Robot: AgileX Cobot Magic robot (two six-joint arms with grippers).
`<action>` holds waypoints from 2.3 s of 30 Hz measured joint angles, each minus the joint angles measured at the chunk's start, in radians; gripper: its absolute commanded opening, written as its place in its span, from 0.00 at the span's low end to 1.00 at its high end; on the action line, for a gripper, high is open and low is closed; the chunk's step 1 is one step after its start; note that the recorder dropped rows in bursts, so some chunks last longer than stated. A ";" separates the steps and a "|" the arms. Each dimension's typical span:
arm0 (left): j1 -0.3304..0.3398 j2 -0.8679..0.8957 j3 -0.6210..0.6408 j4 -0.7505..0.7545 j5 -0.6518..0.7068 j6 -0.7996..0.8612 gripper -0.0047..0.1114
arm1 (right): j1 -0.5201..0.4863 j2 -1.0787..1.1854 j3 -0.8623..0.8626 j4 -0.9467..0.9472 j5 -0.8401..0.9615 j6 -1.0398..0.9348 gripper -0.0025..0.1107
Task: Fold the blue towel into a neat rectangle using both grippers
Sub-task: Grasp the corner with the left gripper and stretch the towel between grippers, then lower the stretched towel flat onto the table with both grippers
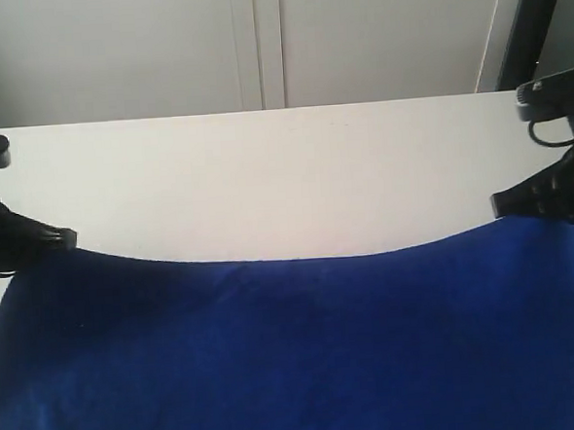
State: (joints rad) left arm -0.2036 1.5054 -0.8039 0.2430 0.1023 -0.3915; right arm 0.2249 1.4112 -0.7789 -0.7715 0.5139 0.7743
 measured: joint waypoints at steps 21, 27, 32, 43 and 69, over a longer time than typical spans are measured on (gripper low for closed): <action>0.101 0.510 -0.422 0.015 -0.130 -0.020 0.04 | -0.145 0.530 -0.366 -0.197 -0.155 0.170 0.02; 0.145 0.546 -0.475 0.015 -0.102 -0.034 0.04 | -0.170 0.579 -0.406 -0.197 -0.177 0.170 0.02; 0.150 0.566 -0.482 0.015 -0.113 -0.037 0.04 | -0.174 0.615 -0.433 -0.197 -0.217 0.170 0.02; 0.154 0.576 -0.484 0.015 -0.143 -0.037 0.04 | -0.178 0.671 -0.470 -0.201 -0.260 0.170 0.02; 0.156 0.577 -0.487 0.016 -0.143 -0.024 0.57 | -0.180 0.676 -0.475 -0.206 -0.311 0.170 0.45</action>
State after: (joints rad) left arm -0.0478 2.0824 -1.2904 0.2593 -0.0405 -0.4151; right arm 0.0446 2.0872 -1.2535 -0.9779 0.2030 0.9438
